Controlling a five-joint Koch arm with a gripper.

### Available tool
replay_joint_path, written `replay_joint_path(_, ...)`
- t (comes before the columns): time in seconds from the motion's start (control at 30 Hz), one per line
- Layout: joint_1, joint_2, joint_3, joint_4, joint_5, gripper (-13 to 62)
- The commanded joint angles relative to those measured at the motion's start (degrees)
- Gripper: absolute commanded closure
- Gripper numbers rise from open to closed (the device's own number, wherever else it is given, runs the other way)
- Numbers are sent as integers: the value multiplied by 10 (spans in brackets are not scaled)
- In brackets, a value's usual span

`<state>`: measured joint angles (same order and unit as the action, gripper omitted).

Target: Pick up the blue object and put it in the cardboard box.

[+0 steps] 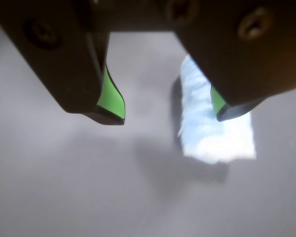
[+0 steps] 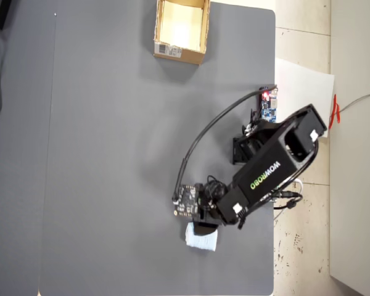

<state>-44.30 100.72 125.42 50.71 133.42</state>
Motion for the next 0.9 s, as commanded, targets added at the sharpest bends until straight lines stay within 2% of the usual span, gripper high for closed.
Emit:
replay_joint_path(0.0,-22,-1,-52,3,43,156)
replay_joint_path(0.5,-103,-80,-120,18,-83,156)
replay_joint_path(0.87,-105,-150,-107,-40,-70,200)
